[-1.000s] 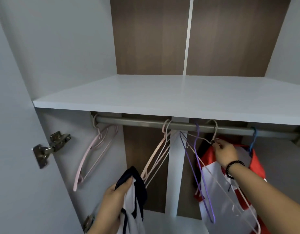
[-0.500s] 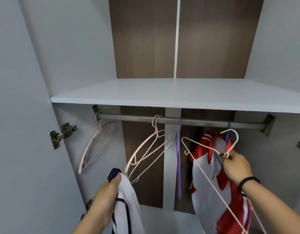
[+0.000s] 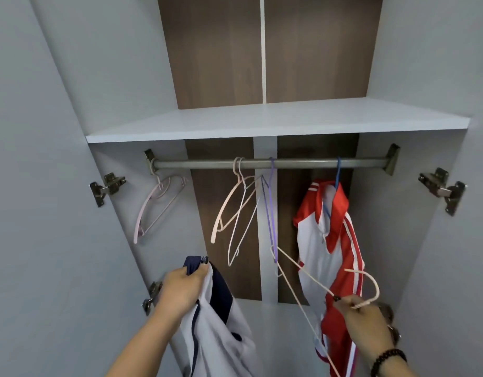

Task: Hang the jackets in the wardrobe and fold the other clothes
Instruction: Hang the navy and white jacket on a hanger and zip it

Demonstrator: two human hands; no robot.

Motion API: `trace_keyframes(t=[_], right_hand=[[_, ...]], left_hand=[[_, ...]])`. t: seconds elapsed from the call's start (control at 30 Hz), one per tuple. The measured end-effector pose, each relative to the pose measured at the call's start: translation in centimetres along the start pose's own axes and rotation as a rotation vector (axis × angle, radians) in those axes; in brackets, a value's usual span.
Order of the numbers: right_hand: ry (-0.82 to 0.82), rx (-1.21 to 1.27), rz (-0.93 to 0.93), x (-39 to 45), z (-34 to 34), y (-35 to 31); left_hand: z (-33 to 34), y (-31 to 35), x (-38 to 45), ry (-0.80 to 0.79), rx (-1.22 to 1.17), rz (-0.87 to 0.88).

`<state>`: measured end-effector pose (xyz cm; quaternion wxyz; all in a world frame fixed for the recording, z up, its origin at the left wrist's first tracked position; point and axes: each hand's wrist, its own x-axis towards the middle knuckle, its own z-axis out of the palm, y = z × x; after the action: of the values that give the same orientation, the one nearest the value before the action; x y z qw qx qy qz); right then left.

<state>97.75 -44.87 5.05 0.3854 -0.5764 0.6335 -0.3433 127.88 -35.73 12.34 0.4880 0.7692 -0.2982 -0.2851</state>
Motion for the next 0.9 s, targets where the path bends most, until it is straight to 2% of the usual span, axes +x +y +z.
trace_keyframes(t=[0.23,0.5,0.7,0.83,0.9], right_hand=[[0.039,0.144,0.014,-7.2,-0.2,1.5],[-0.138,0.257,-0.065,-20.0,-0.4,1.1],[-0.349,0.037,-0.207,-28.3,-0.4,-1.5],[-0.400,-0.103,-0.224,-31.6,1.0,-3.0],[-0.414,-0.177,-0.247,-32.8,2.2,-3.9]], left_hand=[[-0.5,-1.6,-3.2,-0.051,0.107,-0.025],[-5.9,-5.6,-9.0,-0.086,0.130,0.041],[-13.2,-8.9,-13.7,-0.240,0.167,0.133],[-15.8,-9.6,-16.3,-0.352,0.274,0.186],[-16.6,-9.6,-17.6,-0.386,0.342,0.266]])
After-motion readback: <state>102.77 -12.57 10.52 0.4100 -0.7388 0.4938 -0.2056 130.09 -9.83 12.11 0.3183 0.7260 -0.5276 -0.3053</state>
